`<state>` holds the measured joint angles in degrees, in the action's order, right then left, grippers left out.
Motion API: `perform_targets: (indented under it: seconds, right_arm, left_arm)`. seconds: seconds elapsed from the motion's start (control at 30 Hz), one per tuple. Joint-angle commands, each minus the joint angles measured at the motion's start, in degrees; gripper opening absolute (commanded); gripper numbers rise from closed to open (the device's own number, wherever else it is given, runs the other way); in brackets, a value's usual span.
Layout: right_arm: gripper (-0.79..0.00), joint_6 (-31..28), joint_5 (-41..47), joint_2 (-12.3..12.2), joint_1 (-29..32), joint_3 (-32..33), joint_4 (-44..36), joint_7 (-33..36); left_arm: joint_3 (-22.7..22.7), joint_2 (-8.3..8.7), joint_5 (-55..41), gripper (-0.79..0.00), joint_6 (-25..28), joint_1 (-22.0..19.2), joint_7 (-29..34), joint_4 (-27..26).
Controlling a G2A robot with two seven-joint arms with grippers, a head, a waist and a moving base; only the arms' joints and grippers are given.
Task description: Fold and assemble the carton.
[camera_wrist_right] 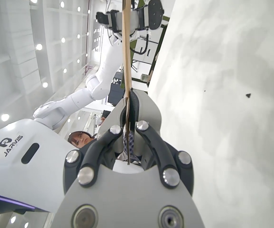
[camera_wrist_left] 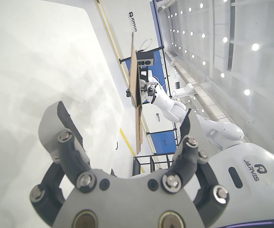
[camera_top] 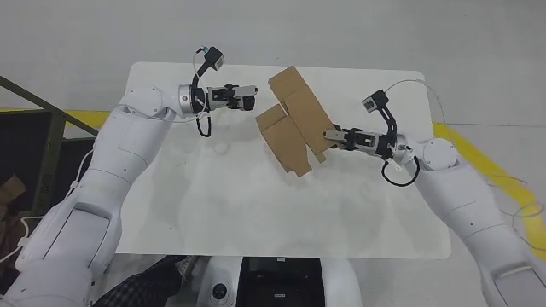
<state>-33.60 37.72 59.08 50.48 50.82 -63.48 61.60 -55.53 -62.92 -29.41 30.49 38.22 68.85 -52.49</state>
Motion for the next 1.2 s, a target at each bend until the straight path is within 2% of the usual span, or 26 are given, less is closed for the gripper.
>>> perform_targets:
  seconds: [0.0, 0.17, 0.47, 0.87, 1.0, 1.17]
  right_arm:
    - [-0.785, 2.3, -2.0, -0.3, 1.1, 1.3, -2.5, -4.9]
    - [-0.785, 7.3, -4.3, -1.0, 4.9, 4.6, -9.7, -13.6]
    - [-0.785, 14.9, -8.1, -1.3, 11.1, 7.1, -19.7, -24.4]
    - [-0.785, 15.1, -8.3, -1.3, 11.3, 7.0, -19.9, -24.9]
    - [-0.785, 19.5, -10.9, -0.7, 12.5, 5.9, -21.5, -31.4]
    - [-0.785, 23.7, -11.9, 0.5, 13.8, 4.4, -23.2, -40.7]
  left_arm:
    - [0.0, 0.00, 0.0, 0.000, 0.0, 0.0, 0.0, 0.0]
    - [0.0, 0.00, 0.0, 0.000, 0.0, 0.0, 0.0, 0.0]
    - [0.0, 0.00, 0.0, 0.000, 0.0, 0.0, 0.0, 0.0]
    - [0.0, 0.00, 0.0, 0.000, 0.0, 0.0, 0.0, 0.0]
    - [0.0, -0.01, 0.2, 0.000, -0.3, 0.3, -0.8, -0.4]
    - [-0.9, 0.33, 1.1, 0.000, -2.3, 2.3, -2.7, -3.6]
